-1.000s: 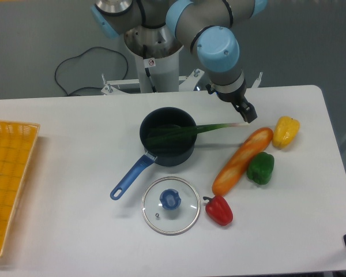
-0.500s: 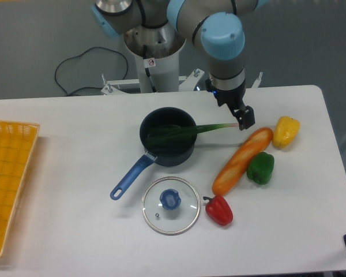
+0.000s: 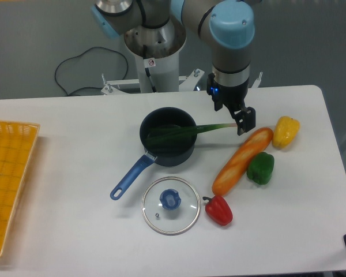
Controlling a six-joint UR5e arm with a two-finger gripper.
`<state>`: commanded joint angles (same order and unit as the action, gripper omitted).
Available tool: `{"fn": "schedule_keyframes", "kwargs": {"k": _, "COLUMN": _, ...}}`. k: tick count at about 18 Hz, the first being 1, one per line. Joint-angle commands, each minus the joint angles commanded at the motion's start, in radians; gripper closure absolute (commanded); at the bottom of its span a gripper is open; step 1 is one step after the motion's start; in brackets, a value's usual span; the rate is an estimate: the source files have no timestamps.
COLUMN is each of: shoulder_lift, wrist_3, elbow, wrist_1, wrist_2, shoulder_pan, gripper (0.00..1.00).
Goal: Place the green onion in the pot
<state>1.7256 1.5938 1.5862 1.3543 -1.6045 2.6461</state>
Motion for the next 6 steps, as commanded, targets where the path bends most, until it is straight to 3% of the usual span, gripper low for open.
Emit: {"fn": "schedule_keyframes", "kwargs": {"k": 6, "shoulder_lift": 0.018, "wrist_3": 0.0, "elbow": -0.002, "wrist_1": 0.003, "wrist_2": 0.023, "shoulder_pan": 0.002, "gripper": 0.0}}
